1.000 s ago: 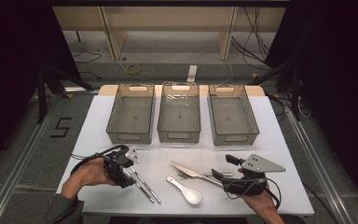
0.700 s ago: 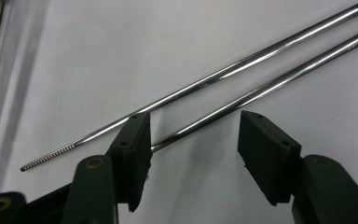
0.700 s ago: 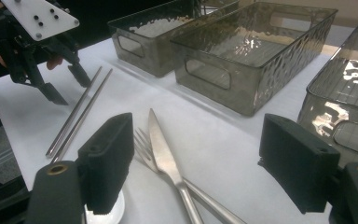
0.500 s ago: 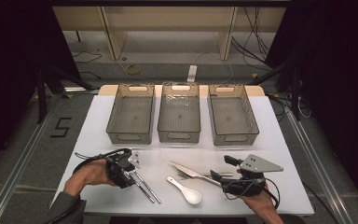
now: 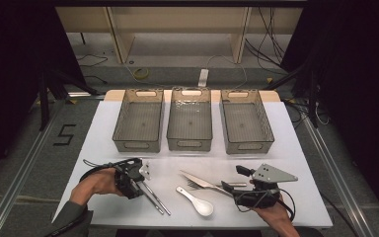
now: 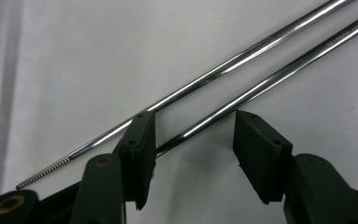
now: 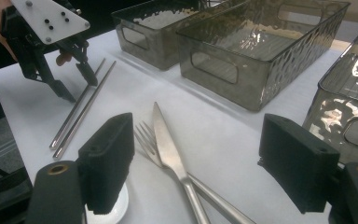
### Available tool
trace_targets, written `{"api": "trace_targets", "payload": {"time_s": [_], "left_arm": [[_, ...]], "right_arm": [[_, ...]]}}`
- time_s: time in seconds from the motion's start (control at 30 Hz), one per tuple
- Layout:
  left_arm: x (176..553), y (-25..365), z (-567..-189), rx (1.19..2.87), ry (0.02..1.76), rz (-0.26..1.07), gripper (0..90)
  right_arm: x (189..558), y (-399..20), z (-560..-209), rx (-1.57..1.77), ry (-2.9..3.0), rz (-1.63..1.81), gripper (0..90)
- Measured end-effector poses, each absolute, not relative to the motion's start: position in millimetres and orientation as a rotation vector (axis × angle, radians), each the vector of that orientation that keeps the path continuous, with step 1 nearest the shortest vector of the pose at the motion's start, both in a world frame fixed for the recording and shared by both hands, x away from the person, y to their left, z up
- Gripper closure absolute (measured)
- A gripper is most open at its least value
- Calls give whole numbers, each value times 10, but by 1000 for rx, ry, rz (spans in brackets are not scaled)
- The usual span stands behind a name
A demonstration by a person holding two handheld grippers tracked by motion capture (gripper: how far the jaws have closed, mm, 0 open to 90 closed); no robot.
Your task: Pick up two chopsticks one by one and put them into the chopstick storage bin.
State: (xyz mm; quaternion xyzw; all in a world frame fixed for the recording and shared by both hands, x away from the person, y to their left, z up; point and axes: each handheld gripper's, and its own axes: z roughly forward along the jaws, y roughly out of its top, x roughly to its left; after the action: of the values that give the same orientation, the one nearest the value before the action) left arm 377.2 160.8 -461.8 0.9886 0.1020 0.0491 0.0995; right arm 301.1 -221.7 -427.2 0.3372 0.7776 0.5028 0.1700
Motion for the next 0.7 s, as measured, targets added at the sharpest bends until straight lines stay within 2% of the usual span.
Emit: {"api": "trace_targets", "payload": {"time_s": [0.3, 0.7], "left_arm": [[3795, 1617, -4621, 2925, 339, 89, 512], [3745, 1580, -4607, 2977, 315, 45, 672]], "right_arm": [[3013, -2210, -4277, 956, 2219, 1423, 277], [3007, -2214, -4276, 954, 2219, 1421, 282]]}}
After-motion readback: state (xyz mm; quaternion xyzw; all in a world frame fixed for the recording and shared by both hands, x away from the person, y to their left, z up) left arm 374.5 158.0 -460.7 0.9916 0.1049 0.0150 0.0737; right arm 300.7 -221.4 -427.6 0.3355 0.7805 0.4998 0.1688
